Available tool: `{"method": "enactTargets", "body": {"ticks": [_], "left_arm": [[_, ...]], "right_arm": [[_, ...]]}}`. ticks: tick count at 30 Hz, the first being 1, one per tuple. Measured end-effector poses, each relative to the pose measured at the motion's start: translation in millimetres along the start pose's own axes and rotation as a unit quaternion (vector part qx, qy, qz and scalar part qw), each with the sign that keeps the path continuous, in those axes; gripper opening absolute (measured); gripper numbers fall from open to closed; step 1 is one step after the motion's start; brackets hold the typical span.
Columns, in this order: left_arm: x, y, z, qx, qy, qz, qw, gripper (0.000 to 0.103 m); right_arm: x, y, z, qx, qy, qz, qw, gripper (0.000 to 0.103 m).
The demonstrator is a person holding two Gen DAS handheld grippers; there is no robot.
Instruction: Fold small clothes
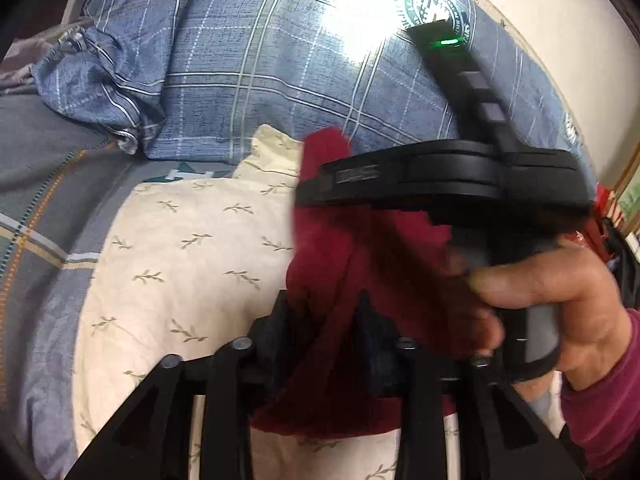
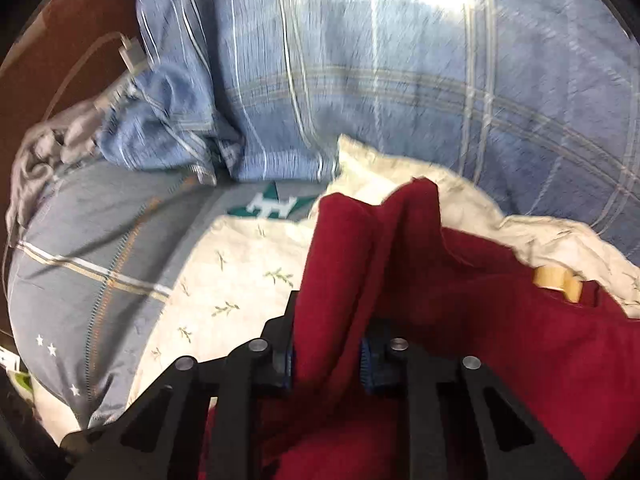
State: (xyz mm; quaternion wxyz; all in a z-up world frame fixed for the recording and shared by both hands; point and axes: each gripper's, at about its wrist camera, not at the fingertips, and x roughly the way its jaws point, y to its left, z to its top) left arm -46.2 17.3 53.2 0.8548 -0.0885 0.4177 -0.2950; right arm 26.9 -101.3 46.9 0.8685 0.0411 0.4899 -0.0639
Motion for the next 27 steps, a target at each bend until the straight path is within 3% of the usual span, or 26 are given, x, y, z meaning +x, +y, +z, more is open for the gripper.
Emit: {"method": "enactTargets", "body": {"ticks": [1, 2, 8, 11, 12, 13, 15, 21, 27], "left_arm": [[-2, -3, 0, 0.004, -0.003, 0.009, 0.9999, 0.066], [-4, -4, -1, 0.007, -0.009, 0.015, 0.9998, 0.070], [-3, -5, -3, -0.002, -0.008, 0.038, 0.9992, 0.071], [-5, -11, -4, 0.002, -0.010, 0.011, 0.9999, 0.055], [-4, -15, -5, 0.005, -0.005, -0.003, 1.0000, 0.037], [-3, -19, -5, 0.003, 0.000, -0.017, 0.9999, 0.031], [-8, -30, -6, -0.002, -0.002, -0.036, 0.9994, 0.023], [-29, -107, -1, 0.060, -0.019, -0.053, 0.9966, 0.020], [-12, -189, -5, 0.107, 0.011, -0.099, 0.9892, 0.019]], "right_arm": [[-7, -1, -2, -0.008, -0.010, -0.004, 1.000, 0.021], [-14, 0, -2, -0.017, -0.018, -0.008, 1.000, 0.021], [-30, -11, -1, -0.010, -0.029, 0.002, 1.000, 0.021], [-34, -20, -4, 0.001, -0.031, 0.007, 0.999, 0.021], [-35, -22, -5, 0.004, -0.031, 0.010, 0.999, 0.020], [-38, -25, -6, 0.007, -0.032, 0.010, 0.999, 0.020], [-49, -34, -10, 0.008, -0.035, 0.008, 0.999, 0.020], [-105, -69, -25, -0.005, -0.058, -0.015, 0.998, 0.020], [-158, -129, -46, 0.026, -0.083, -0.065, 0.994, 0.020]]}}
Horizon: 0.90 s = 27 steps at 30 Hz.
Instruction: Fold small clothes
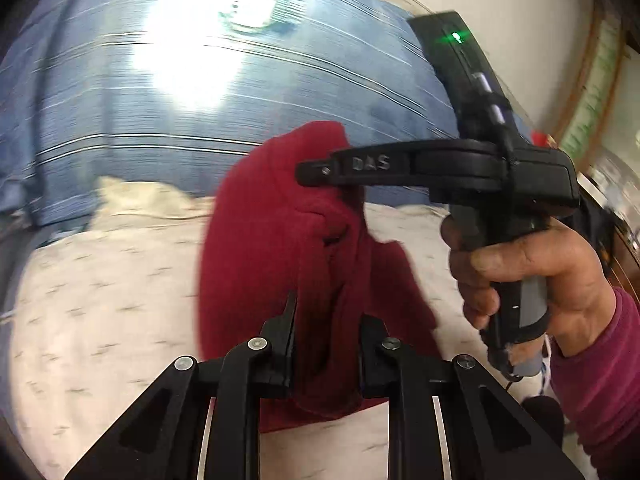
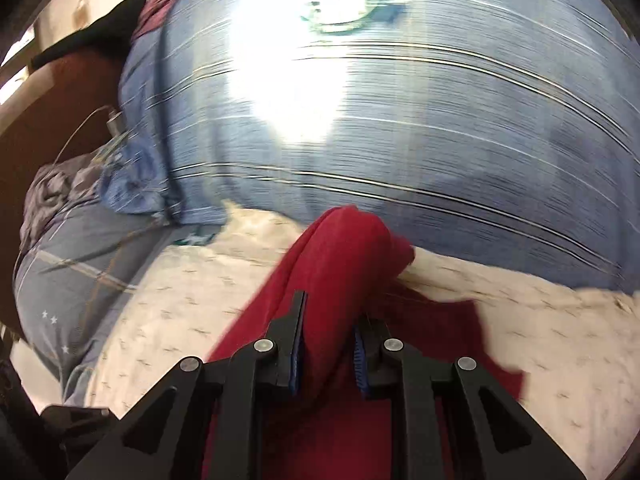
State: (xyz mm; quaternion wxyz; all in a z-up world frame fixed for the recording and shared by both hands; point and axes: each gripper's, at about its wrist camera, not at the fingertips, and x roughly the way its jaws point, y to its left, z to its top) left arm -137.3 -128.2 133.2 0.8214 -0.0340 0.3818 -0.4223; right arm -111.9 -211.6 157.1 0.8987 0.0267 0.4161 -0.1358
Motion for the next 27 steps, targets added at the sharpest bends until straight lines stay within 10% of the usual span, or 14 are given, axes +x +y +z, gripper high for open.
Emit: {"method": "enactTargets", "body": {"ticks": [7, 9, 13, 18, 25, 27], "left_arm": [[74, -51, -21, 0.012, 0.075, -0.012, 0.9970, 0.023], [87, -57, -27, 0.018, 0.095, -0.009, 0.9952, 0.032], [57, -67, -28, 0.046, 0.093, -0.041, 0.9937, 0.067], [-1, -48, -24, 0.079, 0.048, 0.026, 0.9954, 0.068], [0, -27, -27, 0.032, 0.059, 0.123, 0.9901, 0.067], [9, -26, -32, 0.025, 0.078, 0.124, 0.9889, 0.067]], "right_arm": [[25, -80, -44, 0.075, 0.042, -0.036, 0.996, 0.022], [37, -94, -56, 0.104, 0.057, -0.039, 0.992, 0.037], [14, -106, -69, 0.145, 0.036, -0.021, 0.989, 0.046], [-41, -89, -88, 0.131, -0.002, 0.002, 0.991, 0.061], [-41, -44, -107, 0.076, 0.012, 0.034, 0.996, 0.055], [-29, -37, -119, 0.054, 0.028, 0.001, 0.998, 0.023]]}}
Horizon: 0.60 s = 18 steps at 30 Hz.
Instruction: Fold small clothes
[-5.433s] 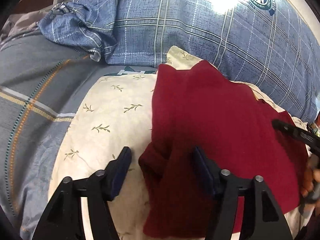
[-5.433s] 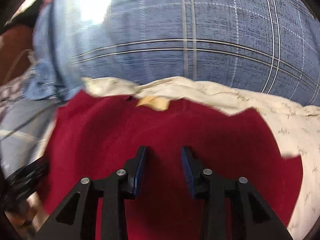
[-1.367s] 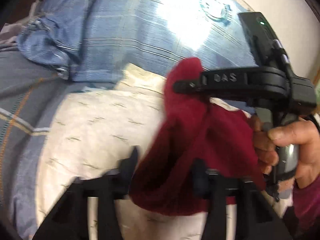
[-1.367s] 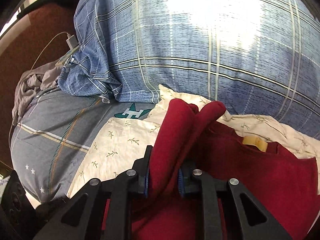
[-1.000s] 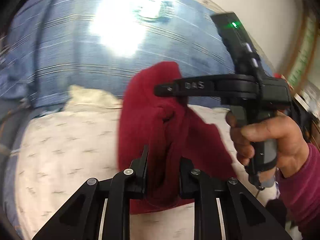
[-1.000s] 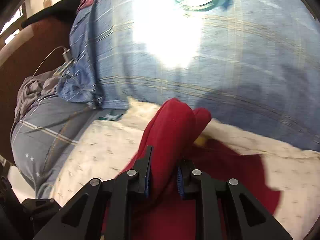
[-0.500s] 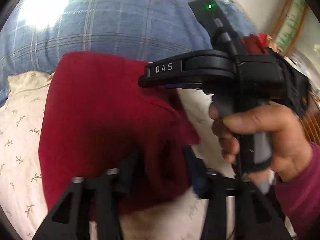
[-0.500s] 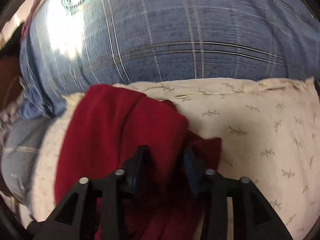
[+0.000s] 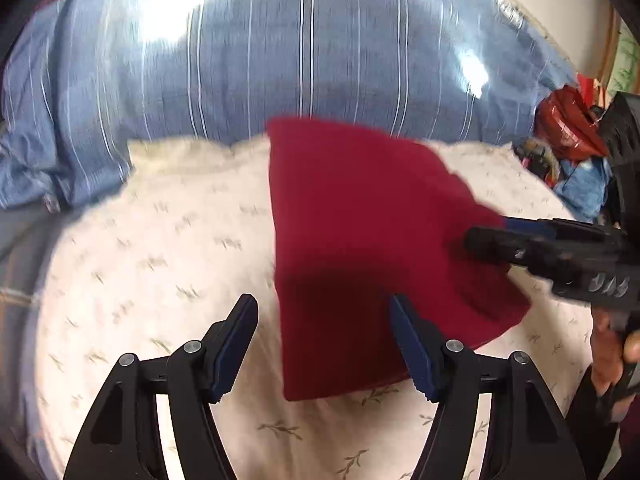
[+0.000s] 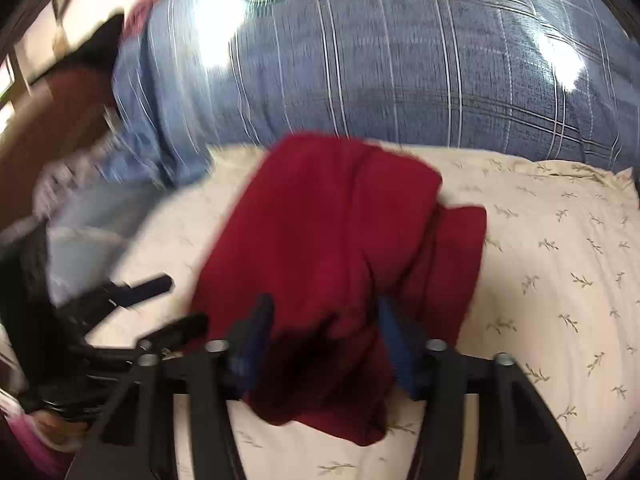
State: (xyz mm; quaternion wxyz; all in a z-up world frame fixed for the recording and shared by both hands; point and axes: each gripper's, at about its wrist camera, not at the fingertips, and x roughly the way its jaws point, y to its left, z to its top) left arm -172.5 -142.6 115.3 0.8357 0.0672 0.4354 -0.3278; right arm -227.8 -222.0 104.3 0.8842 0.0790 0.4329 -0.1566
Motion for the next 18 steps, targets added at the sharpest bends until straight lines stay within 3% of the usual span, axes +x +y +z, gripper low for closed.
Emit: {"method": "enactTargets", "body": {"ticks": [1, 5, 10, 13, 15, 18], "left_arm": [[6, -4, -2, 0.001, 0.007, 0.000, 1.0000, 0.067], [12, -9, -11, -0.006, 0.016, -0.013, 0.9998, 0.068], [2, 2, -9, -0.020, 0.008, 0.000, 0.9998, 0.068], [-7, 0, -7, -0.020, -0.009, 0.014, 0.9997, 0.068], [-4, 2, -7, -0.020, -0.016, 0.022, 0.9994, 0.068], [-2, 2, -4, -0.022, -0.019, 0.032, 0.9991, 0.068]], "right_arm": [[5, -4, -6, 0.005, 0.005, -0.015, 1.000, 0.021], [4, -31, -35, 0.067, -0.004, 0.021, 0.997, 0.012], [-15, -20, -36, 0.042, -0.016, 0.002, 0.999, 0.008], [-29, -20, -33, 0.069, -0.037, 0.005, 0.997, 0.021], [-39, -23, -26, 0.083, -0.057, 0.010, 0.995, 0.045], [-41, -21, -14, 0.077, -0.074, -0.018, 0.994, 0.046]]}}
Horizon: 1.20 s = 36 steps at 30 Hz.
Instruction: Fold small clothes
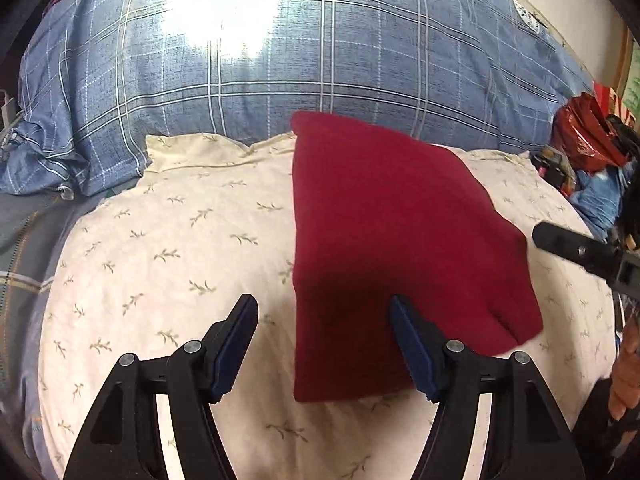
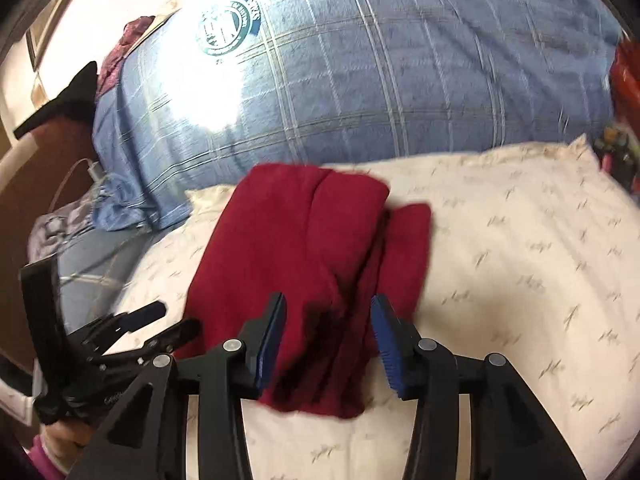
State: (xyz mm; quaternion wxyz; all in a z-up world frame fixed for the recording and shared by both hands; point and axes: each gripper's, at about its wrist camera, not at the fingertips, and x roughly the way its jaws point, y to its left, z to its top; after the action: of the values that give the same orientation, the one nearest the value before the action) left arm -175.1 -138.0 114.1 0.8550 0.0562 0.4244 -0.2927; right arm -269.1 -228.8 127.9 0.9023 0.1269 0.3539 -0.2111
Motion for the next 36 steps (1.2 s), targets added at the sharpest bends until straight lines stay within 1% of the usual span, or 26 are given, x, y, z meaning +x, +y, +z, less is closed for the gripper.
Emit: {"method": "enactTargets", "body": {"ticks": [3, 4, 6, 8, 10, 11, 12, 13, 15, 18, 19, 20, 21, 23, 25, 28, 31, 32, 33, 34, 35, 36], "left_arm": [[9, -1, 3, -0.001, -0.005, 0.006, 1.0000, 0.069], [15, -2, 5, -0.002, -0.006, 0.006, 1.0000, 0.073], [22, -3, 7, -0.003, -0.007, 0.007, 0.9999, 0.077], [29, -4, 7, -0.001, -0.005, 0.007, 1.0000, 0.079], [35, -5, 7, 0.000, -0.001, 0.001, 1.0000, 0.081], [37, -4, 6, 0.000, 0.001, -0.003, 1.0000, 0.081], [39, -5, 5, 0.002, 0.002, -0.002, 1.0000, 0.081], [41, -5, 5, 0.003, 0.003, -0.002, 1.0000, 0.082], [42, -4, 6, 0.003, 0.005, -0.006, 1.0000, 0.082], [38, 4, 11, -0.008, 0.008, -0.028, 0.9995, 0.081], [36, 9, 13, -0.015, 0.008, -0.039, 0.9991, 0.081], [35, 16, 15, -0.026, 0.007, -0.049, 0.9984, 0.081], [34, 21, 17, -0.033, 0.008, -0.051, 0.9981, 0.081], [36, 27, 20, -0.041, 0.010, -0.053, 0.9977, 0.082], [36, 27, 21, -0.045, 0.008, -0.050, 0.9977, 0.082], [33, 21, 21, -0.035, 0.000, -0.041, 0.9986, 0.082], [31, 15, 18, -0.028, -0.001, -0.040, 0.9988, 0.082], [31, 14, 17, -0.027, 0.000, -0.040, 0.9989, 0.082], [30, 14, 15, -0.026, 0.002, -0.039, 0.9989, 0.082], [30, 15, 15, -0.027, 0.003, -0.037, 0.9989, 0.082], [30, 17, 15, -0.029, 0.005, -0.036, 0.9989, 0.082], [29, 19, 15, -0.032, 0.006, -0.035, 0.9989, 0.082]], "right_arm": [[12, 8, 8, -0.010, 0.000, 0.001, 1.000, 0.046], [17, 12, 9, -0.016, 0.000, -0.001, 1.000, 0.046], [29, 16, 10, -0.034, 0.000, -0.011, 0.999, 0.041], [44, 15, 8, -0.049, 0.007, -0.036, 0.998, 0.041], [65, 7, 0, -0.055, 0.031, -0.070, 0.996, 0.044], [71, -3, -7, -0.039, 0.031, -0.060, 0.997, 0.048], [70, -5, -9, -0.030, 0.022, -0.053, 0.998, 0.051], [69, -8, -11, -0.024, 0.015, -0.050, 0.998, 0.051], [64, -10, -11, -0.016, 0.015, -0.042, 0.999, 0.053], [52, -18, -10, 0.010, 0.018, -0.015, 1.000, 0.057], [45, -22, -9, 0.017, 0.009, -0.009, 1.000, 0.060], [38, -26, -9, 0.021, 0.000, -0.010, 1.000, 0.067], [33, -29, -9, 0.028, -0.009, -0.014, 0.999, 0.071], [24, -38, -10, 0.047, -0.019, -0.012, 0.999, 0.071], [24, -40, -7, 0.053, -0.014, -0.001, 0.999, 0.071], [23, -28, -4, 0.038, -0.011, 0.016, 0.999, 0.071], [29, -14, -1, 0.025, -0.002, 0.020, 0.999, 0.068], [34, -10, -2, 0.022, 0.008, 0.017, 1.000, 0.058], [38, -7, -4, 0.019, 0.017, 0.014, 1.000, 0.039], [44, -5, -5, 0.016, 0.029, 0.016, 0.999, 0.029], [50, -2, -7, 0.010, 0.042, 0.024, 0.999, 0.022], [51, 0, -10, 0.002, 0.042, 0.022, 0.999, 0.019]]}}
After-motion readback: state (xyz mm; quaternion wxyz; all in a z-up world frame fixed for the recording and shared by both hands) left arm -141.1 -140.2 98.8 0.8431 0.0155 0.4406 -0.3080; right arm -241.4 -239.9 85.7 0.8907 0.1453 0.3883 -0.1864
